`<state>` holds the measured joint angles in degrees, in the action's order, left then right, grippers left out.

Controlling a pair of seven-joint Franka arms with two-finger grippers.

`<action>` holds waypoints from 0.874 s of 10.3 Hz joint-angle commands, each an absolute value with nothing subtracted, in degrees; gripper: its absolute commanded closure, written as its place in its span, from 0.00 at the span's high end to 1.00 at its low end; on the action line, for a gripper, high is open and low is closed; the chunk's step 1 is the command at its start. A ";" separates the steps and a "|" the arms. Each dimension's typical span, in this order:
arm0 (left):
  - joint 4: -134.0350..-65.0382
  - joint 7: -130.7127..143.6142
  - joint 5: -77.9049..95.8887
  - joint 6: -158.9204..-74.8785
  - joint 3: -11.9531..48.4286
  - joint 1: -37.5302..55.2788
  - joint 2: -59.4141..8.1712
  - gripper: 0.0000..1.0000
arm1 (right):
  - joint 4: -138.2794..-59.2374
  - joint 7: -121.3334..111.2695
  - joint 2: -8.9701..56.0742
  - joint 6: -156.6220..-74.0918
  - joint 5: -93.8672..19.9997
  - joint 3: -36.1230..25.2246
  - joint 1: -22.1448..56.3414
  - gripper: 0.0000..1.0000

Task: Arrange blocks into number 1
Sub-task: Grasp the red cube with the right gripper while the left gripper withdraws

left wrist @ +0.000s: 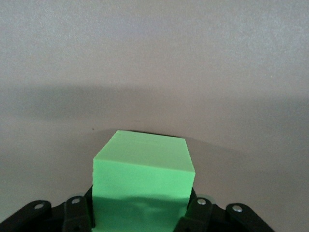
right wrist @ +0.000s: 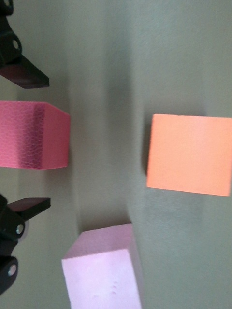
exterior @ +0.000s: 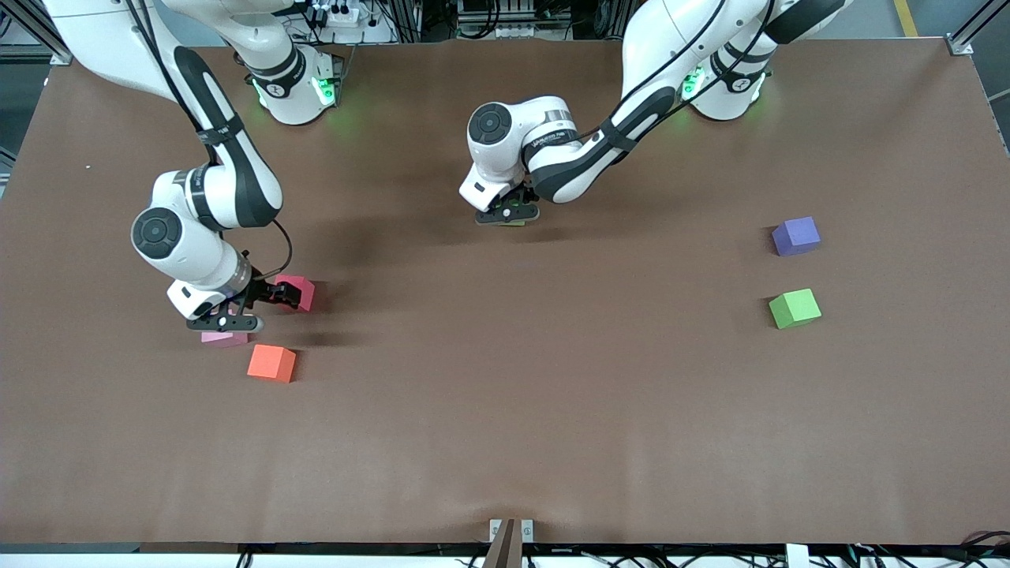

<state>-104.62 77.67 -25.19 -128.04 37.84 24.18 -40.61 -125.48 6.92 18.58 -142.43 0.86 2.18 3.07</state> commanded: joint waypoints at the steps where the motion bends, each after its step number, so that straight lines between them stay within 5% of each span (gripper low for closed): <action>1: -105.38 78.84 -25.31 -127.88 37.88 24.70 -40.25 0.00 | -127.26 5.98 18.81 -142.65 -0.53 2.72 2.81 1.00; 6: -105.56 78.93 -25.31 -128.14 37.97 25.40 -40.25 0.00 | -127.97 5.80 19.68 -142.47 -0.70 2.73 3.86 1.00; 9: -105.29 79.98 -25.31 -128.23 37.97 26.37 -40.25 0.18 | -128.14 5.97 21.26 -142.38 -0.79 2.81 4.22 0.94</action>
